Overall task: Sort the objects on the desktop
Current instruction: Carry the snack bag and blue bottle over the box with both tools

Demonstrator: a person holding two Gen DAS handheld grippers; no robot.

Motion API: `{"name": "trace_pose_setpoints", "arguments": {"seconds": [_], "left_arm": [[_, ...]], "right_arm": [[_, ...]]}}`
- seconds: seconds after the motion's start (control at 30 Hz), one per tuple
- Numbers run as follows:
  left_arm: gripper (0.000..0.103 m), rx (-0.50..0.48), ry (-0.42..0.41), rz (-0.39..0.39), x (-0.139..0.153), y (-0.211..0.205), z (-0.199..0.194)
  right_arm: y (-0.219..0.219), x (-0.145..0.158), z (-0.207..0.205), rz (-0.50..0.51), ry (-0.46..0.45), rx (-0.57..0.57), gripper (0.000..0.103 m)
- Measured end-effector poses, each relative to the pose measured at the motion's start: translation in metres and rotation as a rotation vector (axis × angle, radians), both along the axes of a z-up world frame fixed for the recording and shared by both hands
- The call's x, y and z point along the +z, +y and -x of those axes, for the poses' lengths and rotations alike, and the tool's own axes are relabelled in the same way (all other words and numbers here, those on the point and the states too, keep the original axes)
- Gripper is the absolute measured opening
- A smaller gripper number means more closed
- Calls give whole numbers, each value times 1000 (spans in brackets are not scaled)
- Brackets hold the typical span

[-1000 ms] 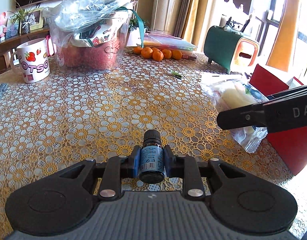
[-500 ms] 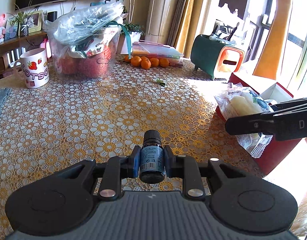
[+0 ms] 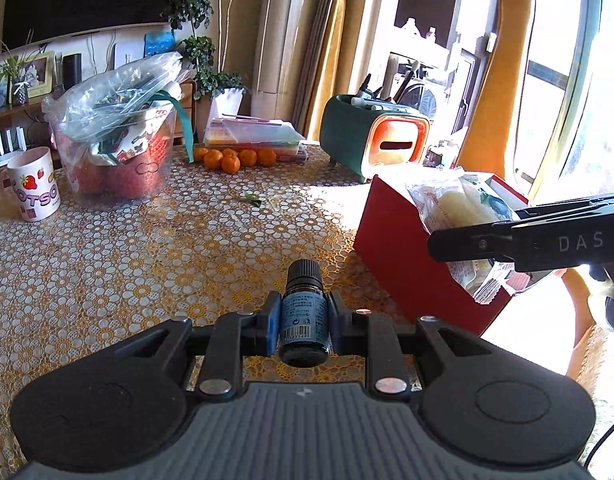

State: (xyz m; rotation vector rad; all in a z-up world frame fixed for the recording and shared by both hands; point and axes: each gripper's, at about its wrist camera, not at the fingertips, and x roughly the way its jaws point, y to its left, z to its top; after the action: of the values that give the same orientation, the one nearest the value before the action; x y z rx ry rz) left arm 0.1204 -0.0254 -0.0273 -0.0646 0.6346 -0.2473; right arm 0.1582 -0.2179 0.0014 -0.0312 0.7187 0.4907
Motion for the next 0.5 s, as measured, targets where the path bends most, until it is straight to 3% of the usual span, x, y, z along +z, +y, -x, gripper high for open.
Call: {"name": "trace_pose_setpoints", "arguments": {"seconds": [0.5], "left_arm": [[23,-124,-43,-24,22,-78,-13]], "right_arm": [[-86,2,-5,-1,-22,-126,55]]}}
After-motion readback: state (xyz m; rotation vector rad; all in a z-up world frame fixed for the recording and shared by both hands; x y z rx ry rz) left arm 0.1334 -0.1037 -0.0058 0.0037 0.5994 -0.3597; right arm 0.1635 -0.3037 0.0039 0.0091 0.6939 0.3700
